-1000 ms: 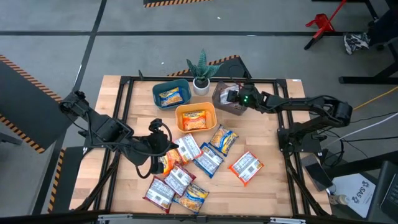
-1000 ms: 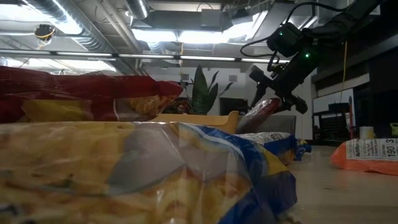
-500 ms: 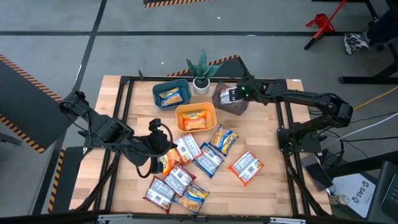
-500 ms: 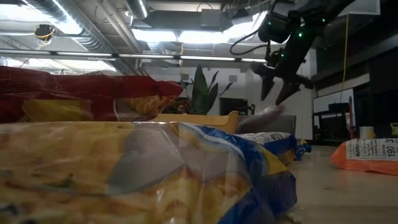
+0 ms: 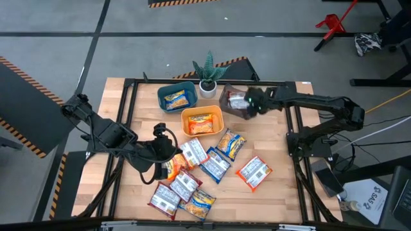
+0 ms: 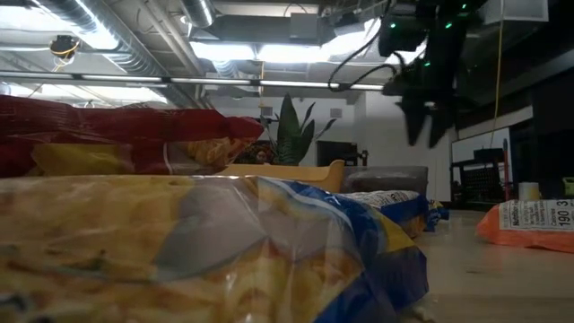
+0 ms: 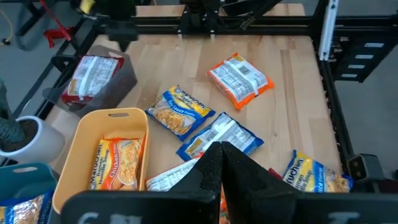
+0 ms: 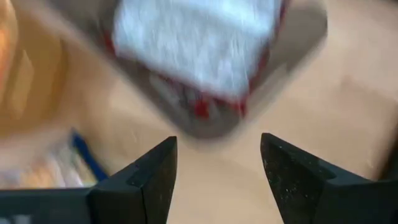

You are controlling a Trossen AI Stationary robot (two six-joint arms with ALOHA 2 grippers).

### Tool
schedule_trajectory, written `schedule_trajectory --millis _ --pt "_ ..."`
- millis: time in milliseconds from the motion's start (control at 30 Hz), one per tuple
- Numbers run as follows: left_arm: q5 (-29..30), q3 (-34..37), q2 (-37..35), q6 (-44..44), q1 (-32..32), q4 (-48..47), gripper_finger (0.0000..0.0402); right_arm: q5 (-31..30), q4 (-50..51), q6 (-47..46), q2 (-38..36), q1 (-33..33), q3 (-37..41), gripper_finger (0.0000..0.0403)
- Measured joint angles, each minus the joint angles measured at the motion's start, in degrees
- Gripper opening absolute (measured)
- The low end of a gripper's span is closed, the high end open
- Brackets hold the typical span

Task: Sort Maruchan noodles
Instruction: Put the right orange noodle pack into the yellow bin

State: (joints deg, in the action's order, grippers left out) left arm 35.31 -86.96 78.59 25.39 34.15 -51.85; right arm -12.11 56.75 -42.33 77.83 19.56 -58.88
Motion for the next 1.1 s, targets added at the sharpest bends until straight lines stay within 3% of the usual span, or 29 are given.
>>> schedule_trajectory --millis 167,267,367,533,733,967,1100 --pt "0.6 3.6 -0.1 -2.0 0.7 8.3 0.0000 0.8 5.8 -14.3 -2.8 -15.4 5.2 0.0215" --pt "-3.9 10.2 0.0 -7.4 0.0 23.4 0.0000 0.7 6.2 -27.8 -6.1 -26.2 9.7 0.0215" --pt "-13.7 18.5 0.3 -10.6 -2.8 41.5 0.0000 -2.0 3.9 -43.5 -9.2 -37.3 13.2 0.0215" --pt "-22.1 31.2 3.5 -7.7 -8.2 69.1 0.0000 -9.3 3.3 -68.0 -10.3 -50.8 17.1 0.0215" --pt "-22.9 37.9 11.6 -2.0 -10.6 85.0 0.0000 -12.9 -9.2 -78.2 -4.9 -57.8 20.1 0.0215" --pt "-23.2 34.7 21.1 0.0 -10.1 86.4 0.0000 -11.8 -22.6 -79.5 6.0 -58.2 20.3 0.0215" --pt "-23.0 32.1 25.7 0.0 -10.4 86.2 0.0000 -15.0 -33.6 -77.5 10.3 -57.6 20.2 0.0215"
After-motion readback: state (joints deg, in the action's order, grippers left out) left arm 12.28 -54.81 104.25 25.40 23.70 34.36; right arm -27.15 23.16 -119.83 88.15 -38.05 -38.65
